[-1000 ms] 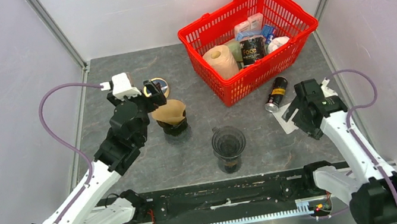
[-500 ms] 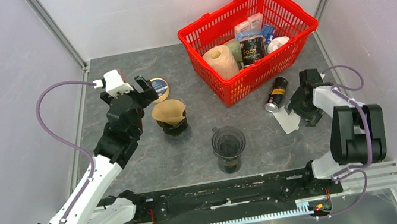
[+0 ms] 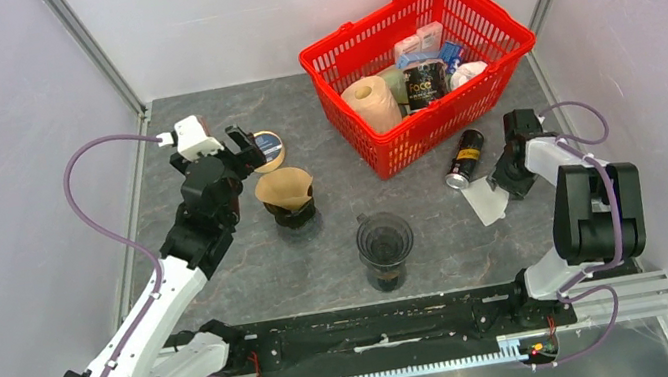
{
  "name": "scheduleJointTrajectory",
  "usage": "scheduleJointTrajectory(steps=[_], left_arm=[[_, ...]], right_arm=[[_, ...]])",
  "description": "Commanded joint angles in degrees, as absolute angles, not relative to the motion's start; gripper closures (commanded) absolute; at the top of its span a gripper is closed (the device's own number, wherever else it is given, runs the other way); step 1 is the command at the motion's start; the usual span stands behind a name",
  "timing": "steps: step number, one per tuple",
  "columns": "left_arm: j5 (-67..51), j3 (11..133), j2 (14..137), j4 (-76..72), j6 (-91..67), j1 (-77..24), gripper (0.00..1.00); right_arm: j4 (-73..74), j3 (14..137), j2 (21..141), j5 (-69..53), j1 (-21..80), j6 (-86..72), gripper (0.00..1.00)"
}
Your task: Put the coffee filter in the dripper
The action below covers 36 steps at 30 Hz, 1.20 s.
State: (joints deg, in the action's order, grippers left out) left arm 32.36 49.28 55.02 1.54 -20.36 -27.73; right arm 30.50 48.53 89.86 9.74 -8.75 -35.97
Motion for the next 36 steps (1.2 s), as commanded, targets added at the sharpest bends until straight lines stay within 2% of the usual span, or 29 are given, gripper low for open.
scheduleJointTrajectory(steps=[1,6,12,18,30,33,36], left_arm=[[31.99,48.78,55.15,-1.41,-22.94,-27.33,0.05],[31.73,48.69,55.02,-1.42,-22.96,-27.25,0.05],[31.55,48.53,54.67,-1.40,-23.03,-27.25,0.05],[29.72,48.19,54.00,-1.77,-22.61,-27.25,0.05],[22.58,47.55,53.53,-3.34,-21.38,-27.25,0.05],[12.33,48.47,53.80,-3.45,-20.21,-27.28,0.05],[-7.97,51.85,56.01,-1.45,-17.67,-27.25,0.05]], right_arm=[[25.18,44.76,95.48,3.01,-8.35,-38.10,0.52],[25.36,44.64,94.62,3.63,-8.26,-38.38,0.67],[25.69,45.19,92.73,3.80,-8.26,-38.76,0.79],[28.19,45.44,84.08,5.02,-8.26,-37.03,0.96],[44.21,50.95,56.29,6.85,-8.26,-34.97,0.98],[45.11,54.66,51.32,1.23,-8.20,-33.13,0.99],[43.34,57.90,48.00,-2.58,-6.17,-31.74,1.00]])
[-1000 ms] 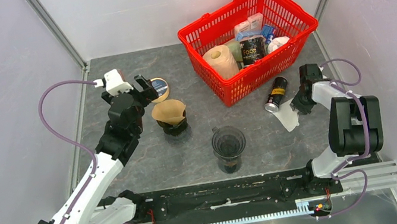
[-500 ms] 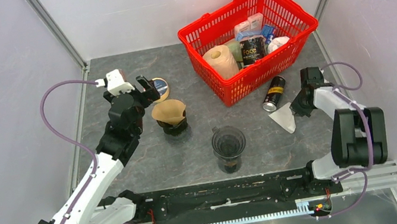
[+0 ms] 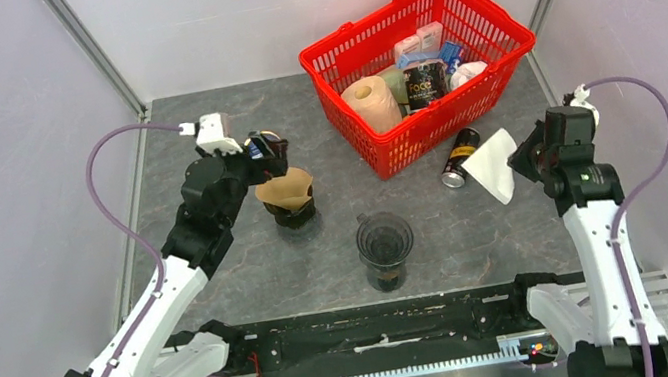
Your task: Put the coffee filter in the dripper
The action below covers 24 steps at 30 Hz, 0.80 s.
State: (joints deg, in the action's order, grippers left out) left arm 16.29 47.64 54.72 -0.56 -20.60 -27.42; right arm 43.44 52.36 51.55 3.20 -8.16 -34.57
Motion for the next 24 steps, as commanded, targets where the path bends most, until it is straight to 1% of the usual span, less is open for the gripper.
scheduleJointTrajectory(steps=[1,3,5,9,13,17,21,22,24], left_arm=[[-13.75,53.51,57.16,-1.11,-17.68,-27.25,0.05],[-24.14,56.68,59.55,-1.27,-19.37,-27.25,0.05],[-32.46,59.74,61.96,-1.68,-21.00,-27.34,0.05],[-39.05,64.19,66.73,-3.71,-24.61,-29.20,0.05],[-40.25,65.58,70.72,-3.43,-23.02,-34.15,0.05],[-38.48,67.67,74.37,-0.36,-21.72,-35.95,0.05],[-36.31,67.24,75.65,-0.63,-22.59,-36.03,0.05],[-36.06,67.06,75.88,-1.04,-23.21,-36.04,0.06],[-34.90,66.80,76.58,-1.73,-24.32,-36.04,0.11]], right_arm=[[43.05,58.88,47.49,-2.55,-5.07,-31.59,1.00],[42.43,61.55,47.86,-2.10,-1.44,-31.16,1.00],[41.33,63.90,49.39,-0.42,4.88,-30.93,1.00],[39.17,68.30,54.76,8.89,17.31,-30.62,1.00],[35.86,72.22,59.66,16.81,26.30,-31.02,1.00],[32.72,75.56,63.29,18.66,33.19,-30.30,1.00],[28.35,75.21,64.07,19.18,36.97,-30.23,1.00],[26.98,74.81,64.07,19.30,37.52,-30.31,1.00],[24.99,74.24,64.13,19.38,38.54,-30.26,1.00]])
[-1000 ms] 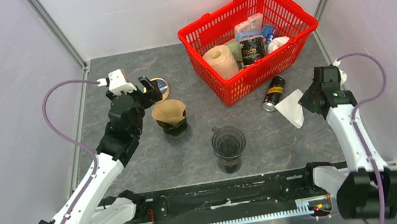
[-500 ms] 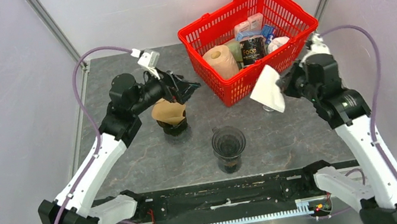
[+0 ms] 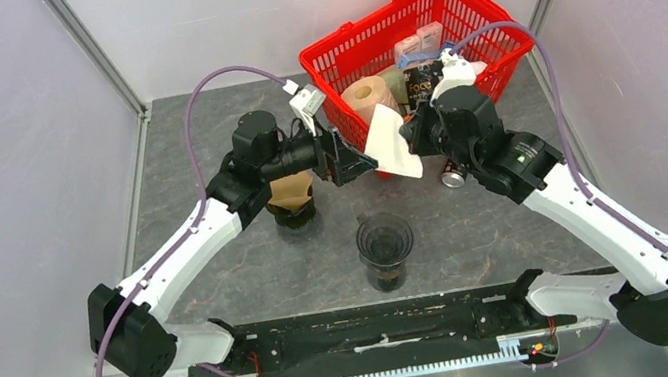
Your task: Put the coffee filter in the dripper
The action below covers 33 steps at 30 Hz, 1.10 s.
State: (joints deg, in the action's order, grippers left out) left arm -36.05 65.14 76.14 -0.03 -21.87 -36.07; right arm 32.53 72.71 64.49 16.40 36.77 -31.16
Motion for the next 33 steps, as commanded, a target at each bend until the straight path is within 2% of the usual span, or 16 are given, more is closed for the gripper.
scheduleJointTrajectory(steps=[1,6,12,14,16,17,19,21,26,33], left_arm=[[-34.18,66.80,76.97,-2.24,-25.36,-36.04,0.18],[-37.79,64.89,78.52,-11.21,-32.68,-36.04,0.57],[-37.96,65.13,79.90,-12.13,-34.03,-35.99,0.98],[-36.82,65.00,79.84,-12.13,-33.60,-35.98,0.98],[-36.80,64.63,79.20,-11.73,-31.23,-35.79,0.98],[-37.24,64.37,78.68,-11.40,-29.43,-35.77,0.98],[-38.95,63.84,77.39,-10.44,-24.82,-35.60,0.98],[-40.12,63.43,75.81,-8.63,-20.24,-35.36,0.98],[-45.80,62.50,73.37,-6.95,-12.65,-33.90,0.98],[-53.22,64.61,74.21,-5.72,-3.80,-32.48,0.98]], right_arm=[[24.58,74.11,64.18,19.69,38.93,-30.38,1.00],[23.83,74.02,65.02,22.07,39.86,-30.96,1.00],[20.96,71.99,64.05,21.36,39.94,-31.57,0.97],[21.03,71.51,63.65,21.19,39.97,-31.55,0.90],[21.02,70.47,62.64,20.97,40.01,-30.85,0.75],[20.67,69.62,61.81,21.24,39.91,-30.06,0.65],[19.23,67.12,59.17,22.47,39.90,-27.79,0.39],[17.43,63.67,56.29,25.13,39.95,-26.47,0.23],[18.39,58.56,50.85,32.90,39.87,-24.59,0.08],[21.14,55.02,48.74,35.85,39.11,-21.53,0.03]])
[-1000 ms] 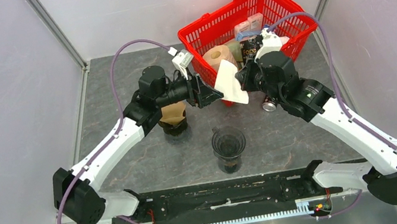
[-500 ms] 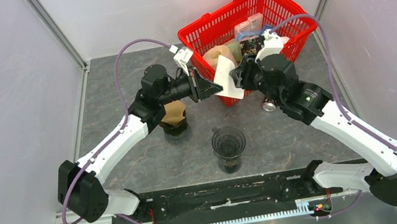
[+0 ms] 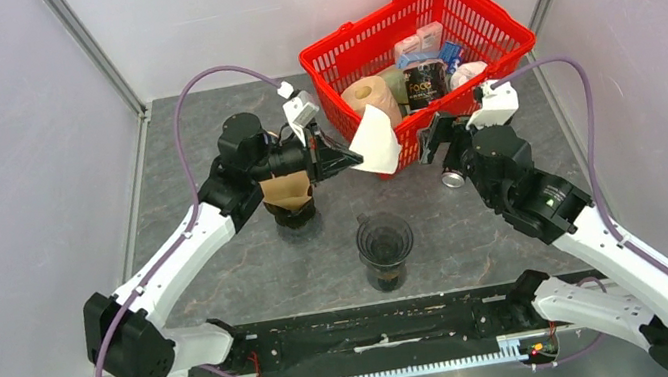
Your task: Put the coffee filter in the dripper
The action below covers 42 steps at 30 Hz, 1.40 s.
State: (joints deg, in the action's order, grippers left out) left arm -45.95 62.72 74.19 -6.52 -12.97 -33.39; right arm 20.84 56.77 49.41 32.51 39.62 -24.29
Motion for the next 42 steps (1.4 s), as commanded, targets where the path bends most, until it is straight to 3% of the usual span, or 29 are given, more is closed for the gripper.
scheduleJointTrajectory(steps=[1,9,17,42], left_arm=[[-54.65,65.04,74.50,-5.27,-2.50,-32.08,0.98],[-63.65,69.08,77.45,1.86,8.69,-29.54,0.98],[-63.03,68.86,75.79,6.47,13.54,-29.38,0.98],[-62.28,67.32,73.86,5.67,13.28,-29.36,0.98]], right_arm=[[20.93,54.58,48.69,34.86,38.32,-21.39,0.03],[12.17,48.37,49.60,-0.43,22.81,-22.18,0.03],[5.70,45.97,49.11,-20.51,20.92,-20.57,0.03],[7.72,46.93,47.50,-26.85,20.91,-18.27,0.03]])
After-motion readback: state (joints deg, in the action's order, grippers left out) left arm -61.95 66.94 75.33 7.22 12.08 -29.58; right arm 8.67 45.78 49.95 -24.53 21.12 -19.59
